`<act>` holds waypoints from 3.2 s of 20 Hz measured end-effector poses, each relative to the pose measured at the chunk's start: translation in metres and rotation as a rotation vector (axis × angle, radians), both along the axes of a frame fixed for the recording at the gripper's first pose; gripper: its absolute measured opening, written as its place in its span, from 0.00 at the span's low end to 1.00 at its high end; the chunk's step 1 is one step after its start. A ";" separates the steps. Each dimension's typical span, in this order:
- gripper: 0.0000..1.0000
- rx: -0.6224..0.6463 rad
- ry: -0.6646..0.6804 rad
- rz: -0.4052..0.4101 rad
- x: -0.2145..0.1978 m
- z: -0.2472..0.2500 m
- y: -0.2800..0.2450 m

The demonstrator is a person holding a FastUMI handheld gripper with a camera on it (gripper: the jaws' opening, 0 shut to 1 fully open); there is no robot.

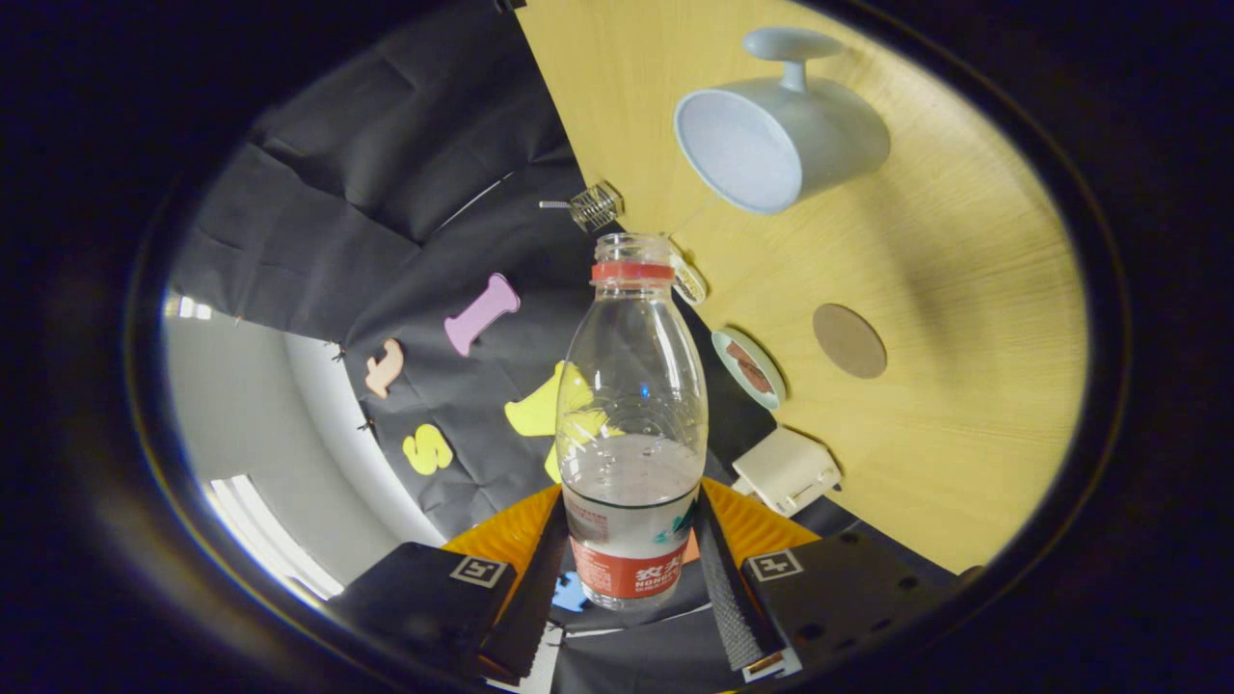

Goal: Take the bottle from table, then pour the juice into the cup, finally place the bottle on the coaster

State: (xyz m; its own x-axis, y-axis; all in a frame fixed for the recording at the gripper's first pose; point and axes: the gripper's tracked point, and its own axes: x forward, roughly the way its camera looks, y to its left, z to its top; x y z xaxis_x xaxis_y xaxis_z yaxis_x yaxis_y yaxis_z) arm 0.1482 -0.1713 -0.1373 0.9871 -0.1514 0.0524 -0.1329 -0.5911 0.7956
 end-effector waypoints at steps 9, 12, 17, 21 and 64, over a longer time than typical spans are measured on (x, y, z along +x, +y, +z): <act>0.75 -0.008 0.020 0.000 0.001 -0.005 0.001; 0.75 -0.031 0.034 -0.001 0.002 -0.007 0.003; 0.75 -0.204 0.103 0.048 0.001 -0.030 0.017; 0.75 -0.486 0.183 0.114 -0.005 -0.062 0.031; 0.80 -2.236 0.495 0.199 0.138 -0.107 0.056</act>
